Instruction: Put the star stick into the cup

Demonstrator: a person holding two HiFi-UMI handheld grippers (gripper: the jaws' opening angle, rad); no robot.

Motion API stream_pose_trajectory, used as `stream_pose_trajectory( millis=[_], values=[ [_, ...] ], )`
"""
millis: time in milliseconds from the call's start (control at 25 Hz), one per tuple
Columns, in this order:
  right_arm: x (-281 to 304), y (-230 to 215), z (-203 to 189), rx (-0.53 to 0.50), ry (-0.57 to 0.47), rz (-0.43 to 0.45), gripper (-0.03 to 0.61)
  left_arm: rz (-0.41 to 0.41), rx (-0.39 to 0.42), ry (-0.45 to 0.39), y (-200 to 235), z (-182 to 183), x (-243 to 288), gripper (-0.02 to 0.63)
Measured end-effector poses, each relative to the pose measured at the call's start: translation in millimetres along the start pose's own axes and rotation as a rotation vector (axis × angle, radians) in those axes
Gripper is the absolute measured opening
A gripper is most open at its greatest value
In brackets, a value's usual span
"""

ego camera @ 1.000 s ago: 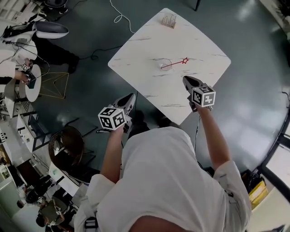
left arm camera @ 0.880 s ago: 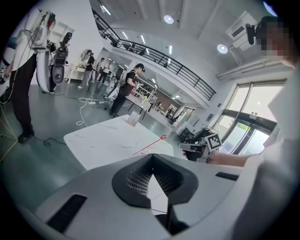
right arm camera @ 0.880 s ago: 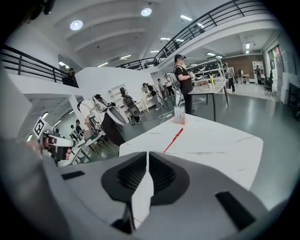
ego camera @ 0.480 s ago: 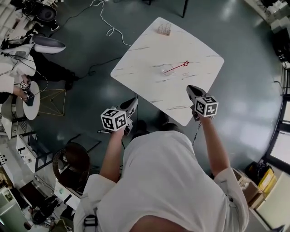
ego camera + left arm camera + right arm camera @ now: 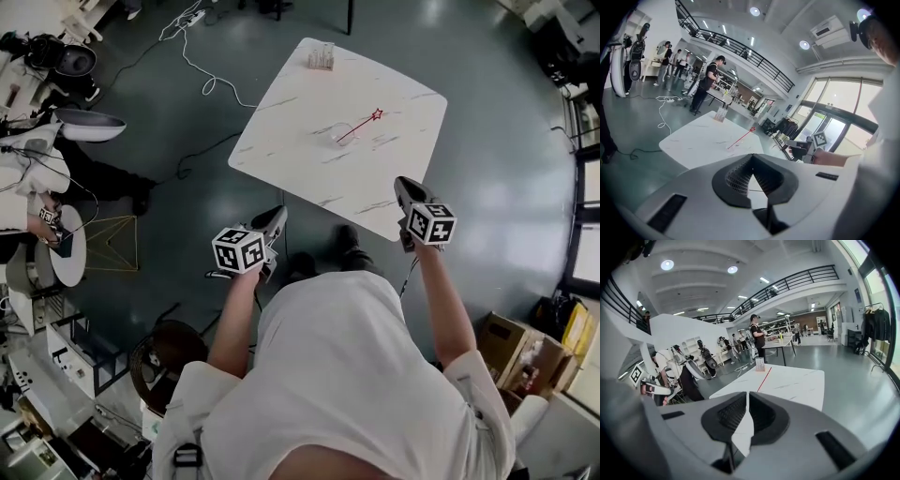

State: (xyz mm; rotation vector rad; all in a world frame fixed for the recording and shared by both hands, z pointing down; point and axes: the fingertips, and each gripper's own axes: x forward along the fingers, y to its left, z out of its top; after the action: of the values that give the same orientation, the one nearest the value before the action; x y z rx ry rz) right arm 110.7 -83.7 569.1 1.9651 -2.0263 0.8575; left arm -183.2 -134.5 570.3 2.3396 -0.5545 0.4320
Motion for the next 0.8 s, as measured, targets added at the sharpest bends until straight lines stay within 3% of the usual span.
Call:
stream_pose_trajectory(
  millis=[400, 800],
  values=[
    [-48.8, 21.1, -22.7, -0.017, -0.038, -0.021, 0.035, -0.066, 0.044, 0.003, -8.9, 4.7, -4.6, 0.014],
    [-70.7, -5.2, -6.1, -0.06, -0.088, 0.021, 0.03, -0.042, 0.026, -0.036, -35.8, 9.0, 9.5, 0.014]
  ],
)
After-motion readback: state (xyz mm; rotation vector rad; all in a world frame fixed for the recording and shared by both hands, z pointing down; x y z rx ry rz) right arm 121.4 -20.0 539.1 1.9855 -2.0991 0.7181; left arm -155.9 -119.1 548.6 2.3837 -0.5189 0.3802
